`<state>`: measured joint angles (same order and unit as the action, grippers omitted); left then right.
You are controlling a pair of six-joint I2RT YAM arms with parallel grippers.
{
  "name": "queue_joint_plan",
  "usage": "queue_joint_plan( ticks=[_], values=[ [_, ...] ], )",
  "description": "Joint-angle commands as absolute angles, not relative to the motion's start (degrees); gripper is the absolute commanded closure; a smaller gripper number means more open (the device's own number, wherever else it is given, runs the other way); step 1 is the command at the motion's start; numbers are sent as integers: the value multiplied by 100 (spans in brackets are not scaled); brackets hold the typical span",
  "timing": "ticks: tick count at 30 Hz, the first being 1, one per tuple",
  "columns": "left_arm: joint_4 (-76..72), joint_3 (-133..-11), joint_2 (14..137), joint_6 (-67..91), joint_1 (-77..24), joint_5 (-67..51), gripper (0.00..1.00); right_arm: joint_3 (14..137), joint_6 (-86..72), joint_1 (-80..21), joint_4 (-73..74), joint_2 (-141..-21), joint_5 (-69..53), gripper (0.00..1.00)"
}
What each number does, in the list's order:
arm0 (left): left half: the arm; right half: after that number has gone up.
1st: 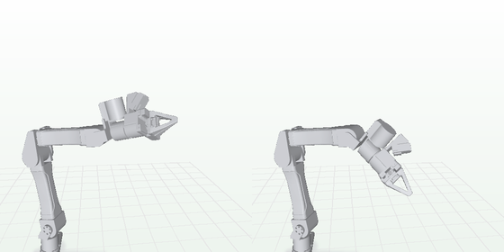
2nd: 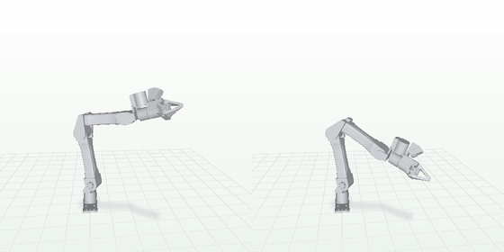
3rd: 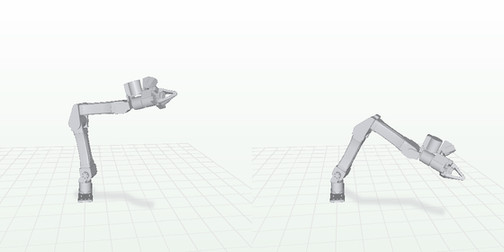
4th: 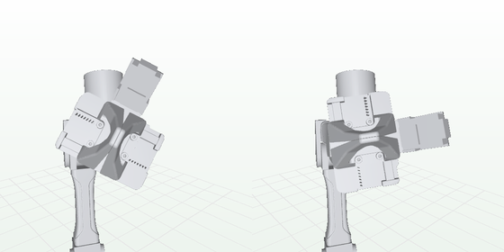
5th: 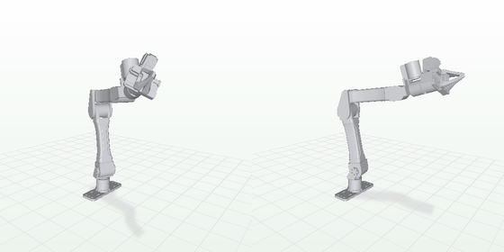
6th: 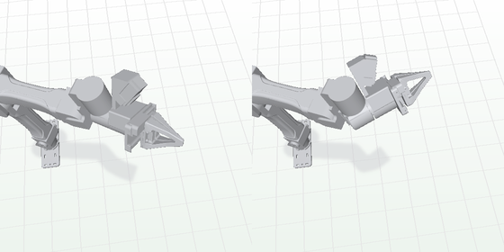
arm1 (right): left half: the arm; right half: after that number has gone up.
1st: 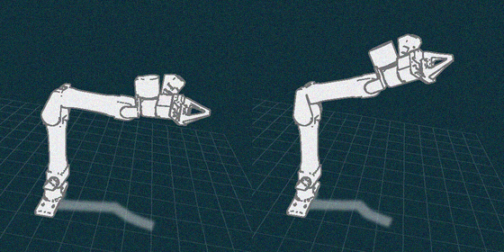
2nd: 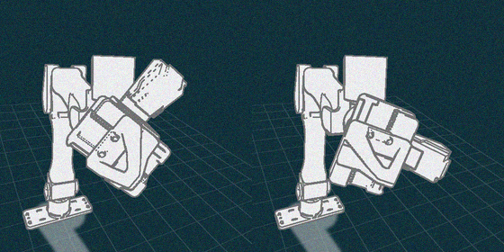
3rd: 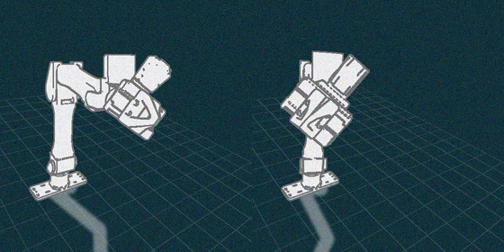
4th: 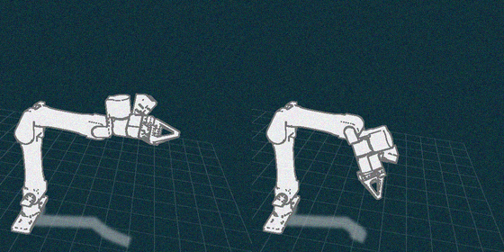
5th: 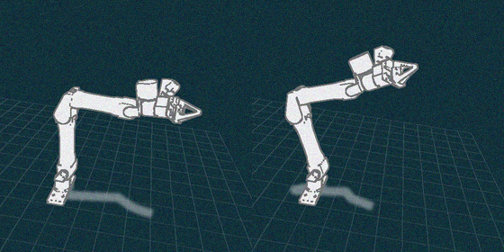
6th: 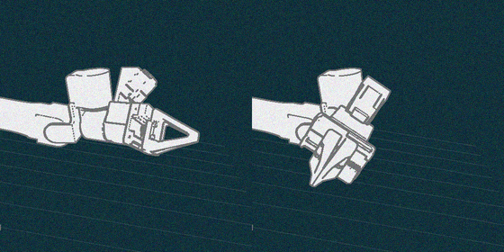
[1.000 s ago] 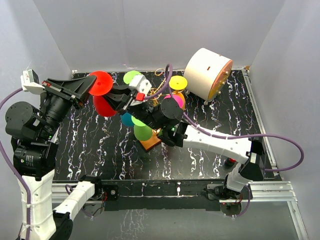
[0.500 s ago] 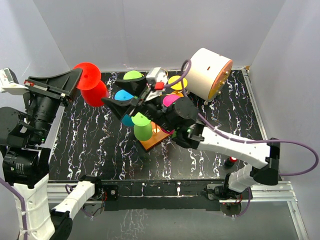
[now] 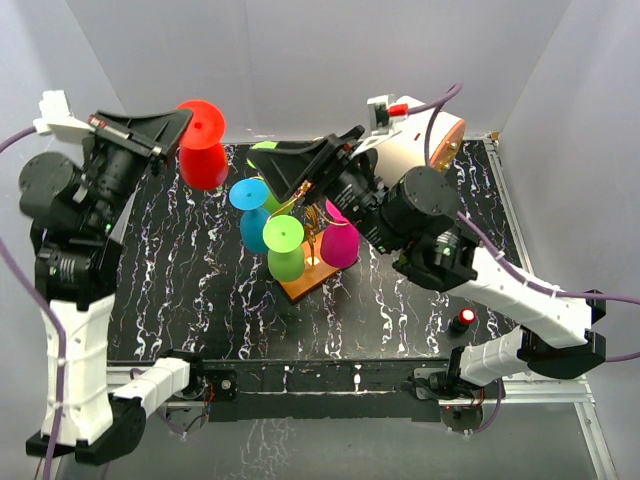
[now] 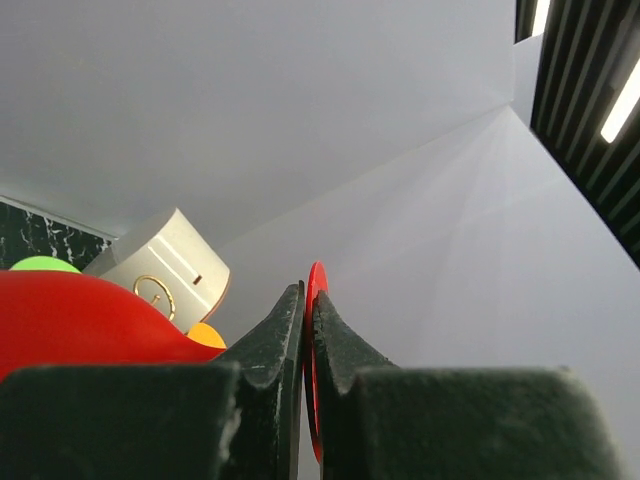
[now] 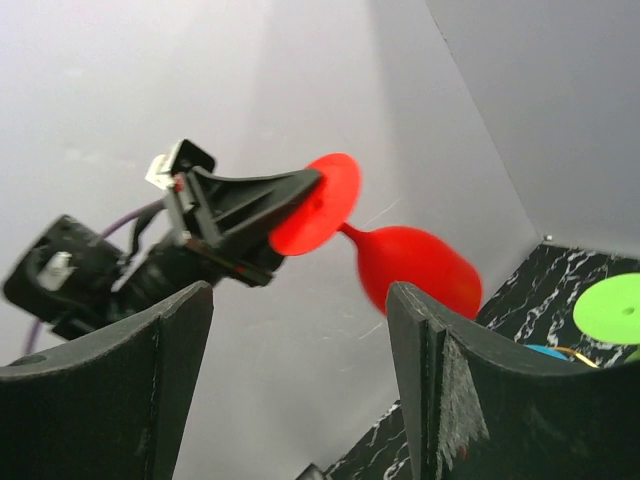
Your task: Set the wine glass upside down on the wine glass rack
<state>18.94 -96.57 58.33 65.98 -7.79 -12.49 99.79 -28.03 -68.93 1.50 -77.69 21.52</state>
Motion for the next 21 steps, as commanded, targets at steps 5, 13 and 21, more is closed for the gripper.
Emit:
queue_joint_plan(
  ticks=[5, 13, 21],
  values=[
    [930, -10099, 6666, 6028, -806, -2032, 100, 10486, -3715, -6899, 1320, -7780, 2487, 34],
    [-165, -10154, 7649, 6241, -808, -2796, 100, 9350, -3967, -6899, 514, -7032, 2300, 34],
    [-604, -10694, 8667, 6471, -811, -3131, 100, 8611, -4121, -6899, 128, -6428, 2159, 35]
  ],
)
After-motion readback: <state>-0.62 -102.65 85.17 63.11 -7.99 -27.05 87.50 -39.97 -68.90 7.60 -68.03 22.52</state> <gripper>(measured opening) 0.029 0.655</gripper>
